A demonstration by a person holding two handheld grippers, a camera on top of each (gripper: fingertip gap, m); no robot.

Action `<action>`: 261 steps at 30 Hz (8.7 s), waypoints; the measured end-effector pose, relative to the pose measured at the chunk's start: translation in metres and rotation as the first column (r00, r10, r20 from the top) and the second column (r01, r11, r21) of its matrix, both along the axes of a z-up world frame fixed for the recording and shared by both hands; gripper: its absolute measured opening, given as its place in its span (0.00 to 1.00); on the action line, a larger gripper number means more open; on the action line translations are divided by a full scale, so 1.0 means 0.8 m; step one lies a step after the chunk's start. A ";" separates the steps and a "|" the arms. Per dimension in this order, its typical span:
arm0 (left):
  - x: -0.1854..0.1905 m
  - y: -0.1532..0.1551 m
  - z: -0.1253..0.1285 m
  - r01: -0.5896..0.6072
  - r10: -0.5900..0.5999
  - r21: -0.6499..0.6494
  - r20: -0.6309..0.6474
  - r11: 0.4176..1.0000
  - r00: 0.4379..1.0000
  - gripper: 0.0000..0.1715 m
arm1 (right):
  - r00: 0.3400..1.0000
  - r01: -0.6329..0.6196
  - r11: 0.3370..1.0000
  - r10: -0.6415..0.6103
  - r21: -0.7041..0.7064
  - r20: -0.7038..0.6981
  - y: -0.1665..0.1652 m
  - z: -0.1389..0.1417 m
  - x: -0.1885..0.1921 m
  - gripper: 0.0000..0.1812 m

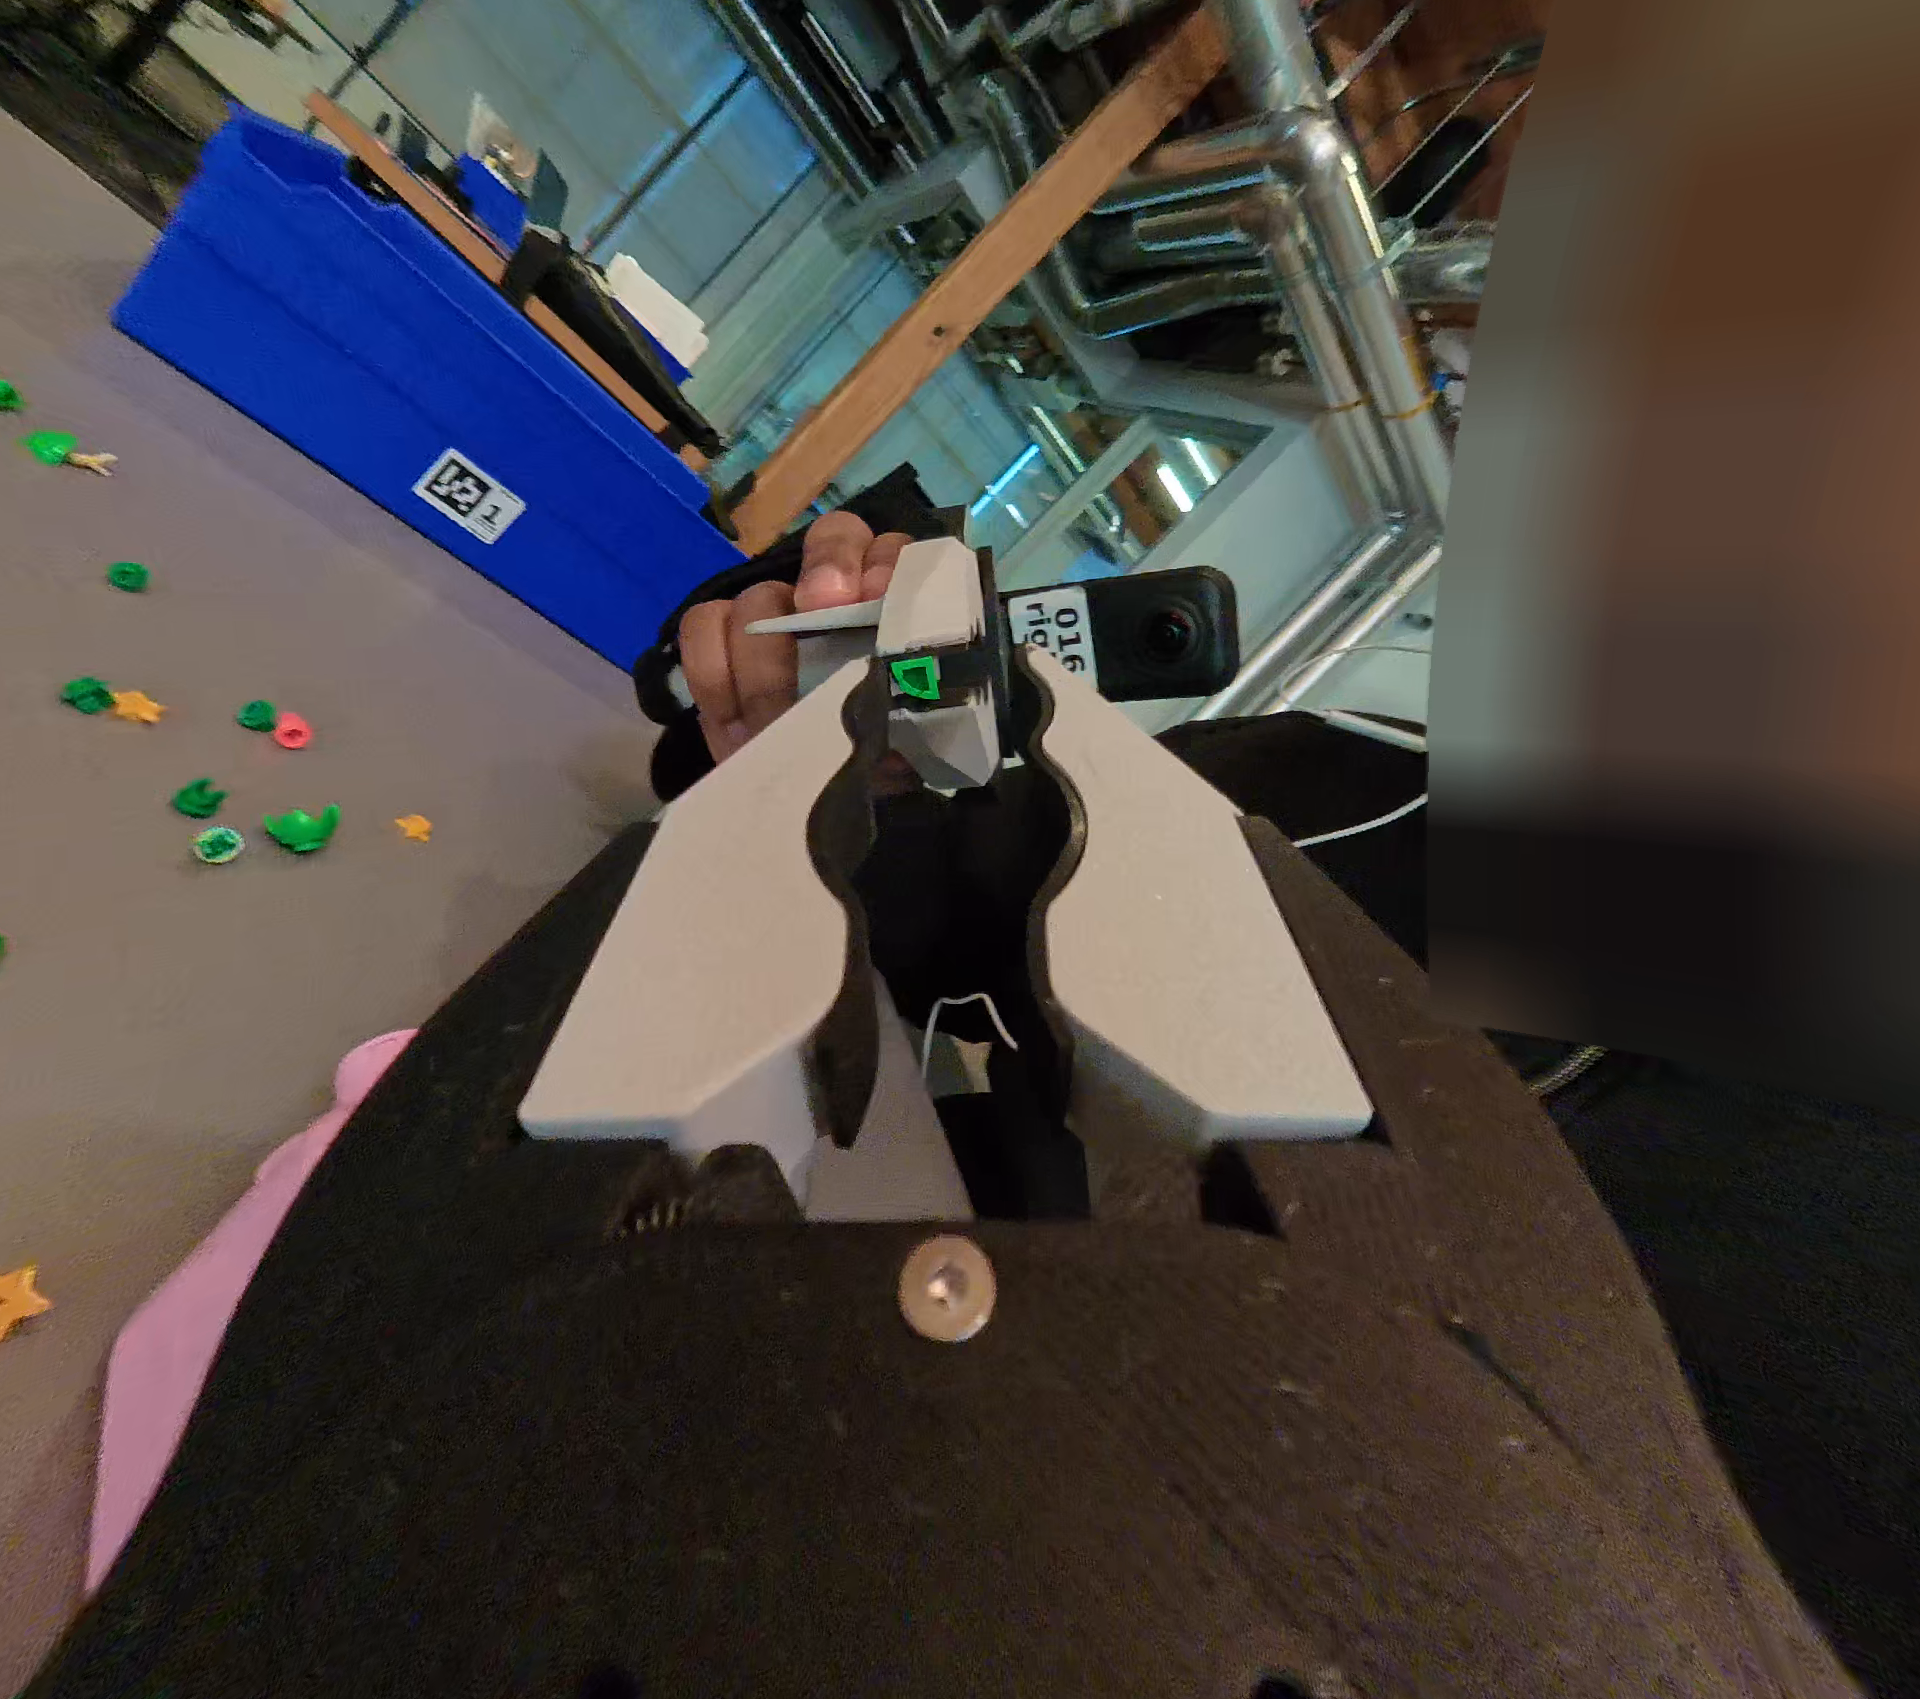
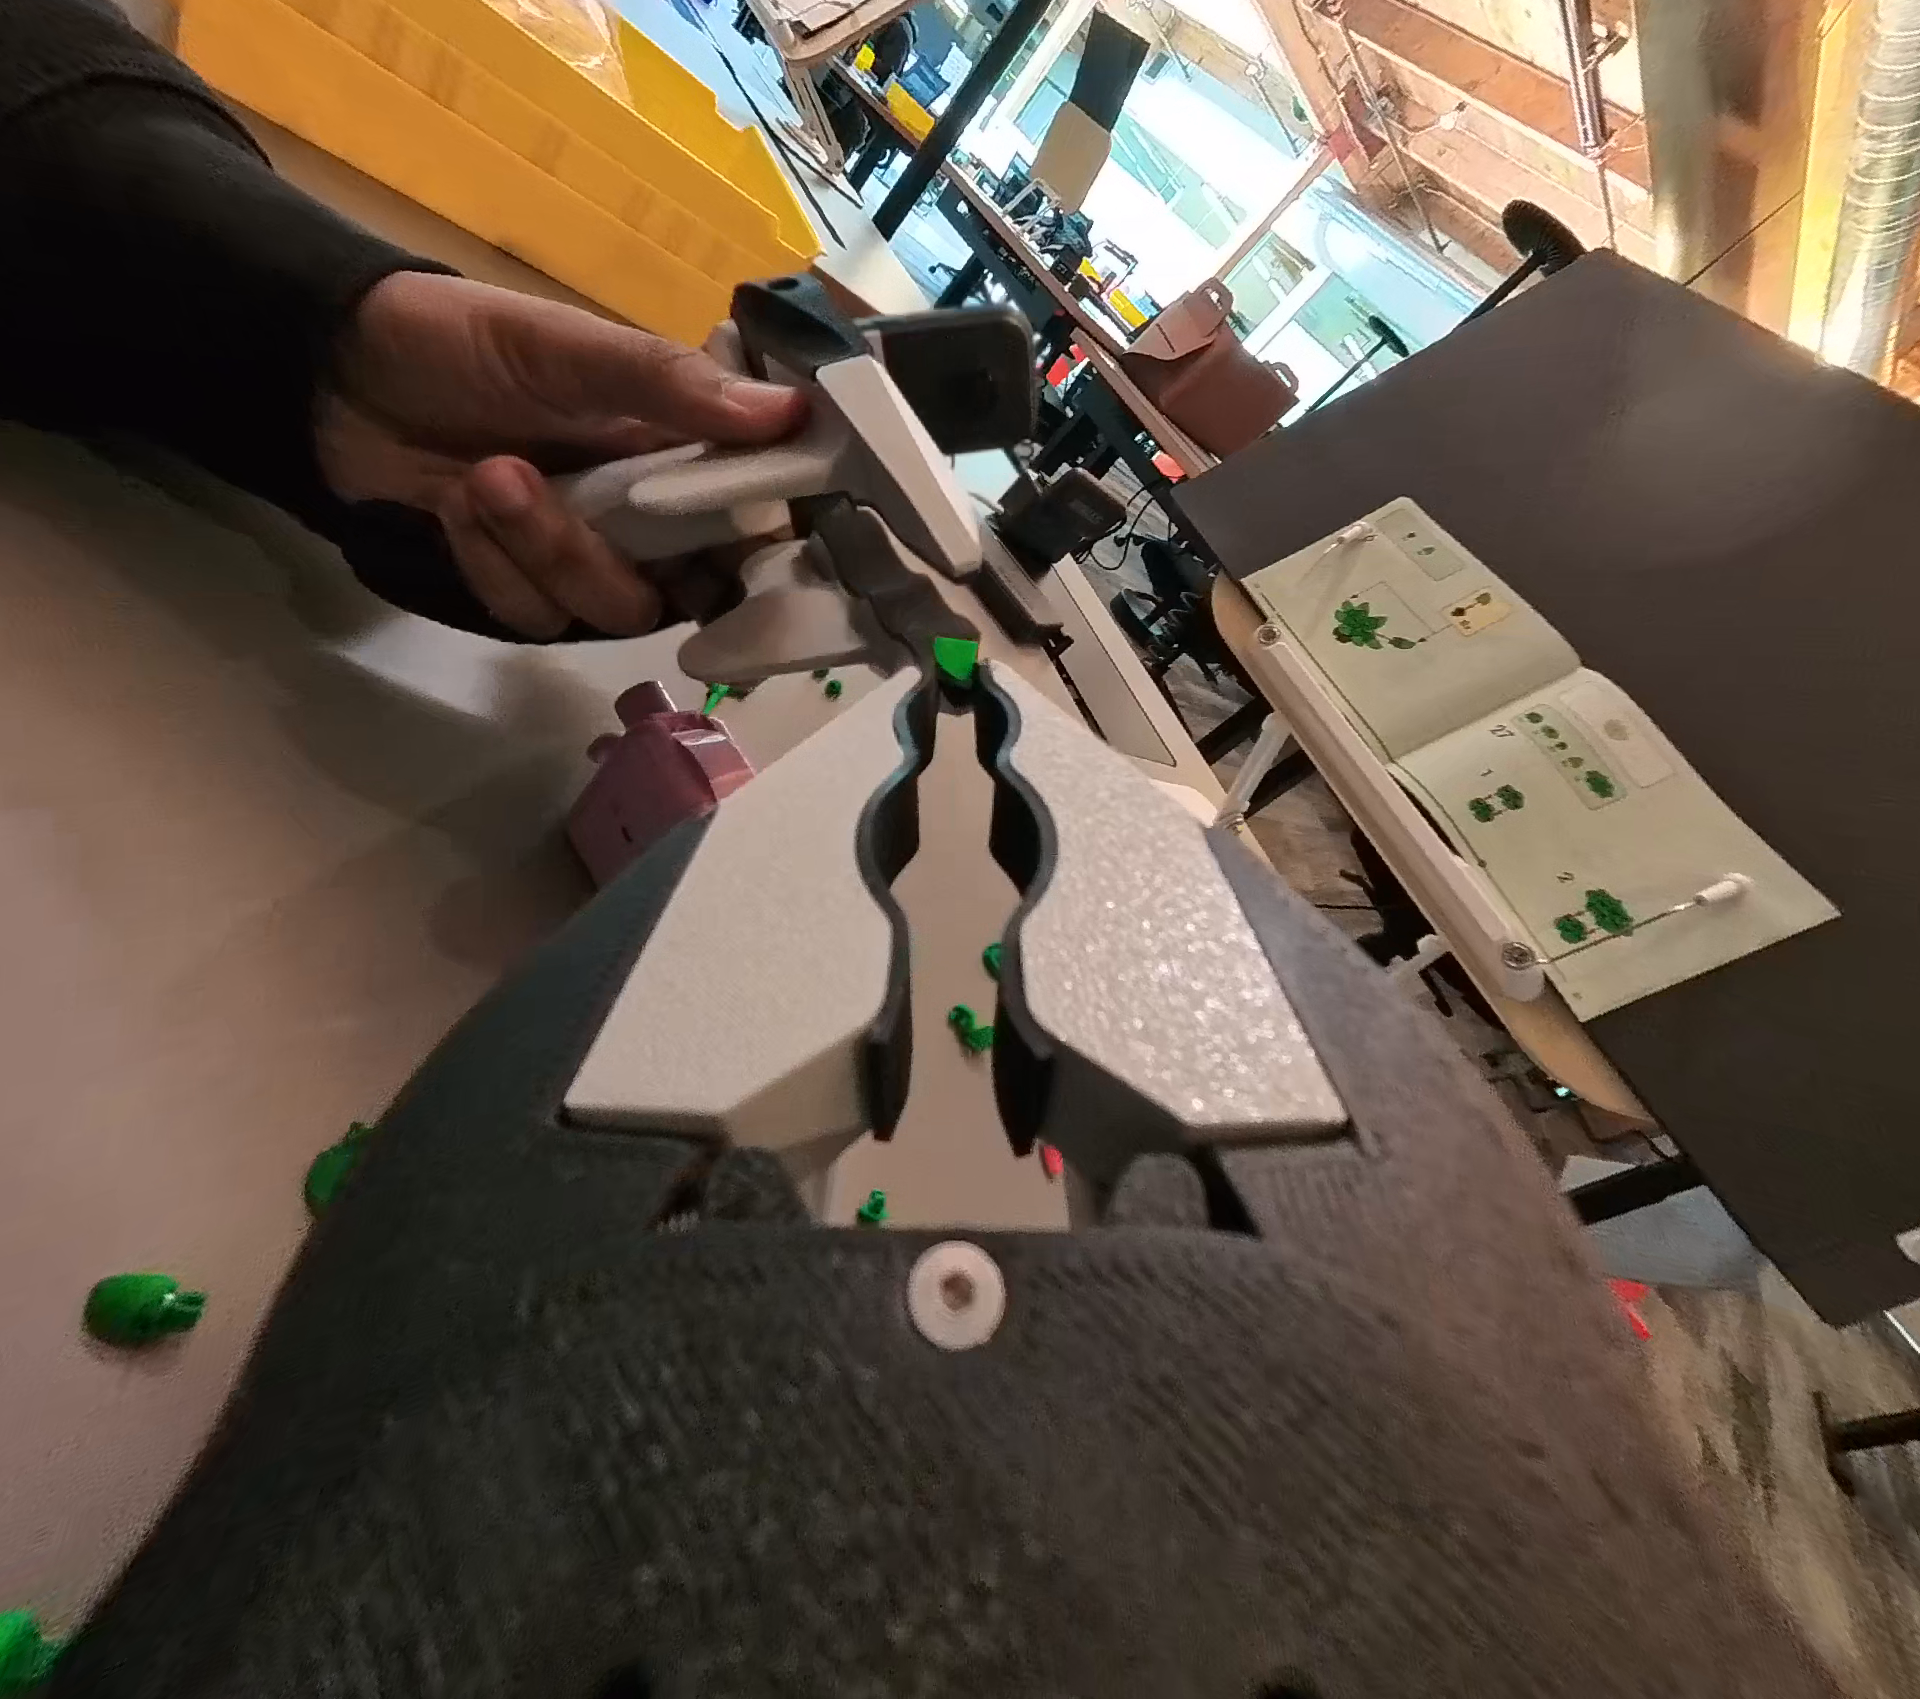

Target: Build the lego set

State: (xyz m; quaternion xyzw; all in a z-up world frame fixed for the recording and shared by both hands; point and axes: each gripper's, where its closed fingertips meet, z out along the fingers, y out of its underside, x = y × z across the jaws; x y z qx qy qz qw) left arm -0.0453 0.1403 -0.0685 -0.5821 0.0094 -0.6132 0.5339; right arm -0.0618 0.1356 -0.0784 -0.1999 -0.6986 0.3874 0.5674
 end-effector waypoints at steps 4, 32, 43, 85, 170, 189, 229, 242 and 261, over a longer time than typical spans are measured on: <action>-0.017 0.006 -0.001 -0.099 0.099 -0.005 -0.026 0.995 0.995 0.16 | 1.000 -0.009 1.000 0.009 -0.015 -0.029 -0.001 0.007 0.003 0.02; -0.005 0.008 -0.016 -0.158 0.159 0.026 -0.275 0.987 0.948 0.03 | 0.996 0.084 0.987 -0.083 0.140 -0.011 0.005 -0.008 -0.004 0.02; -0.062 0.002 0.000 -0.315 0.340 0.128 -0.302 0.940 0.891 0.15 | 0.997 -0.071 0.989 0.069 -0.128 -0.022 0.003 0.033 0.022 0.02; -0.305 -0.133 -0.162 -0.669 0.152 -0.211 -0.885 0.713 0.440 0.11 | 0.994 -0.060 0.994 0.069 -0.091 0.090 0.001 -0.015 0.001 0.02; -0.205 -0.094 -0.127 -0.426 0.159 -0.051 -0.882 0.903 0.444 0.00 | 0.647 -0.020 0.999 -0.018 0.041 0.762 0.080 -0.175 0.042 0.10; -0.205 -0.093 -0.127 -0.427 0.161 -0.046 -0.885 0.903 0.436 0.00 | 0.678 0.013 1.000 -0.019 0.013 0.735 0.079 -0.167 0.032 0.14; -0.203 -0.093 -0.126 -0.425 0.166 -0.036 -0.888 0.905 0.429 0.00 | 0.679 0.067 0.997 -0.067 0.029 0.731 0.089 -0.167 0.026 0.06; -0.095 -0.047 -0.036 -0.324 0.493 0.402 -0.824 0.856 0.279 0.00 | 0.932 -0.036 0.848 0.220 -0.530 0.289 -0.001 -0.013 -0.007 0.07; -0.009 -0.025 -0.009 -0.294 0.658 0.604 -0.740 0.741 0.137 0.00 | 0.855 -0.121 0.471 0.496 -0.874 0.149 -0.029 0.010 0.001 0.02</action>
